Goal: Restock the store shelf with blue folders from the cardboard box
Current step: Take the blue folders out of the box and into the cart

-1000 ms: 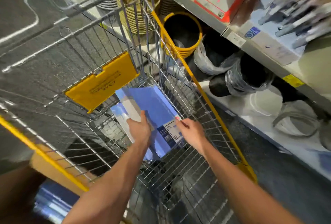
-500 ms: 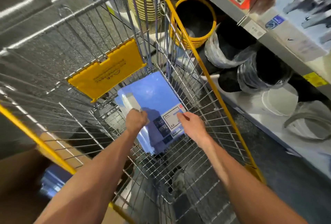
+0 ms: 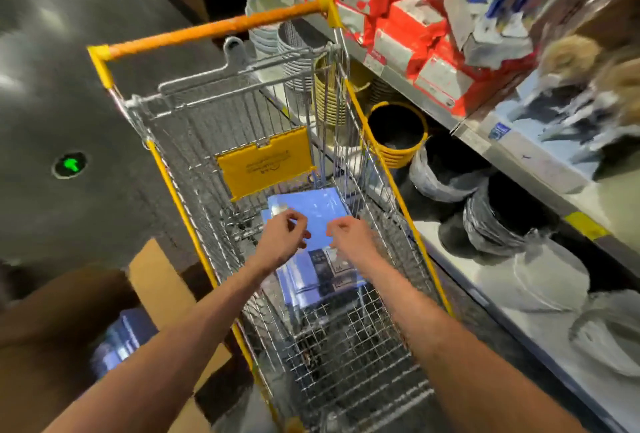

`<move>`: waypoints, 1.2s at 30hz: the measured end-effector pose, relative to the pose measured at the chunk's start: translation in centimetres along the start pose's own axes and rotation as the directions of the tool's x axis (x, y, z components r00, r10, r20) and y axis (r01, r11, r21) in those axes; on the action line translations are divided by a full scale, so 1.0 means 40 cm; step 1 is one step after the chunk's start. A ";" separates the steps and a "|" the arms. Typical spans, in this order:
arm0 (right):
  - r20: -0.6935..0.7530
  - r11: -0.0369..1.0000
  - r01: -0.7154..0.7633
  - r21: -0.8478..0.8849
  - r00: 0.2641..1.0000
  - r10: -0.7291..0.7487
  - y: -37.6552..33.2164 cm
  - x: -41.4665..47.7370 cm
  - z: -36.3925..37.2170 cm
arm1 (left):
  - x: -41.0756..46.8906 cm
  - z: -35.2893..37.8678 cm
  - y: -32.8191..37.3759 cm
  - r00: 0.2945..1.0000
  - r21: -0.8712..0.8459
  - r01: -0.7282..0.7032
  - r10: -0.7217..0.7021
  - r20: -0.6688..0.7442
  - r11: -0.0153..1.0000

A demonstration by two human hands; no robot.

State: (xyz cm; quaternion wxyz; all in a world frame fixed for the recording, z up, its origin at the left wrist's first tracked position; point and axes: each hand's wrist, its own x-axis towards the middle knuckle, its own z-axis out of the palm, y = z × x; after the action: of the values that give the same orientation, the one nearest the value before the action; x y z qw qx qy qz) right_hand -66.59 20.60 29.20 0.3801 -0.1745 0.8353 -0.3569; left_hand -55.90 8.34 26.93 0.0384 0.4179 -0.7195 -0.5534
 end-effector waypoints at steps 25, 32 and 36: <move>0.608 0.953 0.300 0.046 0.748 -0.265 -0.125 -0.665 0.478 | -0.979 -0.347 -0.302 0.733 -0.140 0.170 -0.220 -0.644 0.976; 0.712 0.905 0.384 -0.182 0.686 -0.148 -0.113 -0.727 0.815 | -1.111 -0.477 -0.541 0.630 -0.339 0.242 -0.412 -0.658 0.909; 0.700 0.882 0.398 -0.252 0.704 -0.118 -0.120 -0.744 0.976 | -1.114 -0.575 -0.681 0.648 -0.344 0.236 -0.411 -0.641 0.909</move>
State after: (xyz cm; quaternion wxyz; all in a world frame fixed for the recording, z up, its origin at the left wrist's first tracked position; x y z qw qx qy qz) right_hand -17.48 15.98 30.07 0.5555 -0.4790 0.6629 -0.1500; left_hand 0.08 18.42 31.35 0.2559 0.7109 -0.4942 -0.4301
